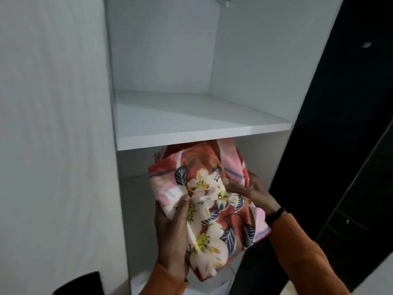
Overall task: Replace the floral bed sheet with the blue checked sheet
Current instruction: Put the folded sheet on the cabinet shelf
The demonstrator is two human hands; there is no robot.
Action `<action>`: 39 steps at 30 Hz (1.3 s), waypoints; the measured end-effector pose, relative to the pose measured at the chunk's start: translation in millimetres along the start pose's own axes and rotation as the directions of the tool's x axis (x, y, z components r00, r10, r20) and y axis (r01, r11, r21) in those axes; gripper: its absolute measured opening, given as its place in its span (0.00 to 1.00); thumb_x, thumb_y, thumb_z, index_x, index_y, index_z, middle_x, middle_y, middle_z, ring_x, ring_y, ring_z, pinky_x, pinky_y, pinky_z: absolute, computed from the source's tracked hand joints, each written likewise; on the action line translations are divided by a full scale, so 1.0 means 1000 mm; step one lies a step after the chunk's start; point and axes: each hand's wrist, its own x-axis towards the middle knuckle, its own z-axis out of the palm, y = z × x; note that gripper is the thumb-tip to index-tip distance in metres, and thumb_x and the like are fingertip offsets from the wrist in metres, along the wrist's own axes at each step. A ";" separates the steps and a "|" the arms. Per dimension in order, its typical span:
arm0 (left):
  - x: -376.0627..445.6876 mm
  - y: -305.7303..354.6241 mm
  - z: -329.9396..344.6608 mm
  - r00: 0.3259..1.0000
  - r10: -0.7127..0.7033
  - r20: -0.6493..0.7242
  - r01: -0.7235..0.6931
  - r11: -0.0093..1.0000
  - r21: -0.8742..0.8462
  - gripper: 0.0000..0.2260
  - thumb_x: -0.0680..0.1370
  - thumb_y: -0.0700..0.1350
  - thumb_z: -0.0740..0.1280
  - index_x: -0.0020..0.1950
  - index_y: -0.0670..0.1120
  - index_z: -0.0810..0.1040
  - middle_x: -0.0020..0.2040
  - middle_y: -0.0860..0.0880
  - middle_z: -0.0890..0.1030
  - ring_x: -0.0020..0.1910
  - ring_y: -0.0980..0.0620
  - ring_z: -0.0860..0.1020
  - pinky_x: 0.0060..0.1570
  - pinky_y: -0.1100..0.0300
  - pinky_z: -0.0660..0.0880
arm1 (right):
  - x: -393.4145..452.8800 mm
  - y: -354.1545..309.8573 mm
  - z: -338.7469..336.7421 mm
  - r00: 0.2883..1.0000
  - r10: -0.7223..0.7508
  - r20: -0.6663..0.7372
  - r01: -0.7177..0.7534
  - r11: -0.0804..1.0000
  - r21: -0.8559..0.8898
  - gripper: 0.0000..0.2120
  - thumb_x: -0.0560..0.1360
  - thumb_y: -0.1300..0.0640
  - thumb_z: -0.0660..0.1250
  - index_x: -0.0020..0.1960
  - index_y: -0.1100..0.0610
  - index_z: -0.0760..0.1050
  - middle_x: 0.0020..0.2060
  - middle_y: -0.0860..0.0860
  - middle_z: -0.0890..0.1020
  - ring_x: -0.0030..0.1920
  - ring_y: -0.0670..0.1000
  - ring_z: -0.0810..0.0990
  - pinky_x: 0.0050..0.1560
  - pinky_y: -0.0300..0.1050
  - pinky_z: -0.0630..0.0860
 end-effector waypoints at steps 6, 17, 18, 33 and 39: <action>0.028 -0.001 0.018 0.999 -0.040 0.036 0.039 0.999 0.034 0.14 0.78 0.41 0.71 0.64 0.49 0.81 0.56 0.47 0.86 0.55 0.46 0.85 0.57 0.46 0.80 | 0.044 0.012 -0.011 0.996 0.012 0.092 -0.017 0.999 0.047 0.20 0.72 0.56 0.77 0.63 0.50 0.79 0.53 0.46 0.87 0.55 0.46 0.85 0.52 0.39 0.81; 0.063 -0.028 -0.026 0.998 0.022 -0.059 -0.006 0.964 0.266 0.32 0.67 0.49 0.84 0.68 0.48 0.75 0.59 0.44 0.84 0.59 0.43 0.83 0.60 0.39 0.78 | 0.059 0.069 0.030 0.977 0.008 0.213 -0.050 0.980 0.193 0.19 0.74 0.62 0.76 0.63 0.54 0.80 0.55 0.50 0.86 0.56 0.48 0.85 0.50 0.36 0.80; 0.068 -0.029 -0.028 0.997 0.033 -0.073 -0.009 0.954 0.299 0.33 0.66 0.49 0.84 0.68 0.48 0.75 0.59 0.45 0.84 0.59 0.44 0.83 0.60 0.40 0.79 | 0.061 0.073 0.032 0.975 0.016 0.220 -0.061 0.977 0.202 0.19 0.74 0.61 0.76 0.63 0.54 0.80 0.55 0.50 0.86 0.56 0.48 0.85 0.49 0.36 0.80; 0.083 -0.020 -0.003 0.984 0.086 -0.159 0.081 0.574 0.815 0.49 0.74 0.57 0.75 0.81 0.57 0.41 0.75 0.41 0.67 0.69 0.44 0.74 0.64 0.51 0.74 | 0.116 0.104 0.028 0.982 0.170 0.080 -0.148 0.961 -0.234 0.49 0.69 0.55 0.81 0.81 0.54 0.57 0.74 0.60 0.70 0.71 0.59 0.73 0.67 0.52 0.73; 0.106 -0.058 0.002 0.987 0.154 0.052 -0.069 0.108 0.992 0.30 0.82 0.58 0.58 0.82 0.56 0.51 0.80 0.49 0.61 0.80 0.42 0.55 0.76 0.37 0.54 | 0.122 0.119 0.057 0.959 -0.136 0.249 0.262 0.764 -0.590 0.27 0.82 0.43 0.57 0.79 0.48 0.60 0.77 0.53 0.65 0.77 0.59 0.63 0.75 0.57 0.62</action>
